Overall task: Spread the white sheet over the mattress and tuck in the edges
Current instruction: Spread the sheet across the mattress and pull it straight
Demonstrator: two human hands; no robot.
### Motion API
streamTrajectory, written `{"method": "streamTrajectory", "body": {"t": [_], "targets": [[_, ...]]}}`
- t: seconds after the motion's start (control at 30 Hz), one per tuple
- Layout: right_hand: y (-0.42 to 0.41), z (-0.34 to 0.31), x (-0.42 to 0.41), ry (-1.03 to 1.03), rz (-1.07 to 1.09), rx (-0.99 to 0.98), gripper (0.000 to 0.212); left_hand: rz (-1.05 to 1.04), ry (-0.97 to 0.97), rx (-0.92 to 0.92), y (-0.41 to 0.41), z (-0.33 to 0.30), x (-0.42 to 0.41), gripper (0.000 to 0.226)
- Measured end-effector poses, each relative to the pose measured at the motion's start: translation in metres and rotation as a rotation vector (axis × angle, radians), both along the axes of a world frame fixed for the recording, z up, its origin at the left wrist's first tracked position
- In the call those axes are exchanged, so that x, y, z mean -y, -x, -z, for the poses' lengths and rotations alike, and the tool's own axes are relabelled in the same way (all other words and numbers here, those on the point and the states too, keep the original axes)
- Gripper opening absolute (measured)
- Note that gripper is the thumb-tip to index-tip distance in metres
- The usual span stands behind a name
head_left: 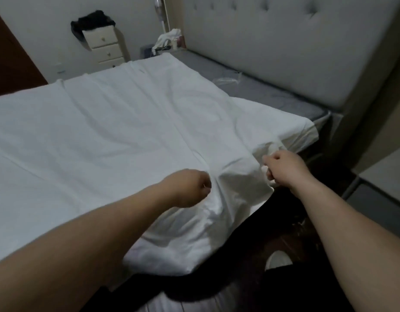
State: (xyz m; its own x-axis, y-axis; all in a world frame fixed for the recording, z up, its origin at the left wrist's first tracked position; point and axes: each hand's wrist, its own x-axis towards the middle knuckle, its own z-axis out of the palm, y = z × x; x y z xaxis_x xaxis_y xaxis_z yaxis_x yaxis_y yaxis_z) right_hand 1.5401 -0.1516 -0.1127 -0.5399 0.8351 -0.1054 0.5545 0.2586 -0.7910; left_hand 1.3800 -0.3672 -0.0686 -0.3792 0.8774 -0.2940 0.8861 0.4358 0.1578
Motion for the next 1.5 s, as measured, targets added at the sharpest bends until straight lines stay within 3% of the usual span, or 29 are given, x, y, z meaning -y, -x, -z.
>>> {"method": "streamTrajectory", "body": {"t": [0.17,0.37,0.67,0.77,0.9,1.03,1.2,1.33,1.5], "targets": [[-0.012,0.013,-0.034,0.022,0.134,0.003,0.031,-0.005,-0.058,-0.089,0.006,-0.037,-0.061,0.029],[-0.002,0.043,-0.076,0.122,0.271,-0.086,0.031,0.017,-0.134,-0.105,0.006,-0.016,-0.117,0.035],[0.043,0.077,-0.125,0.331,0.460,-0.273,0.063,0.142,-0.261,-0.084,0.027,0.037,-0.196,0.049],[0.060,0.075,-0.143,0.368,0.521,-0.271,0.069,0.147,-0.287,-0.099,0.035,0.048,-0.220,0.050],[0.077,0.080,-0.169,0.344,0.576,-0.201,0.093,0.147,-0.229,-0.129,0.045,0.059,-0.243,0.043],[0.086,0.063,-0.177,0.152,0.503,-0.014,0.051,0.131,-0.191,-0.164,0.051,0.053,-0.258,0.038],[0.078,0.049,-0.191,0.095,0.317,0.094,0.039,0.211,-0.136,-0.241,0.048,0.050,-0.261,0.033],[0.058,0.035,-0.207,-0.006,0.352,0.046,0.039,0.235,-0.172,-0.272,0.042,0.048,-0.257,0.030],[0.007,0.008,-0.231,-0.104,0.715,-0.247,0.038,0.306,-0.200,-0.297,0.035,0.037,-0.248,0.032]]}}
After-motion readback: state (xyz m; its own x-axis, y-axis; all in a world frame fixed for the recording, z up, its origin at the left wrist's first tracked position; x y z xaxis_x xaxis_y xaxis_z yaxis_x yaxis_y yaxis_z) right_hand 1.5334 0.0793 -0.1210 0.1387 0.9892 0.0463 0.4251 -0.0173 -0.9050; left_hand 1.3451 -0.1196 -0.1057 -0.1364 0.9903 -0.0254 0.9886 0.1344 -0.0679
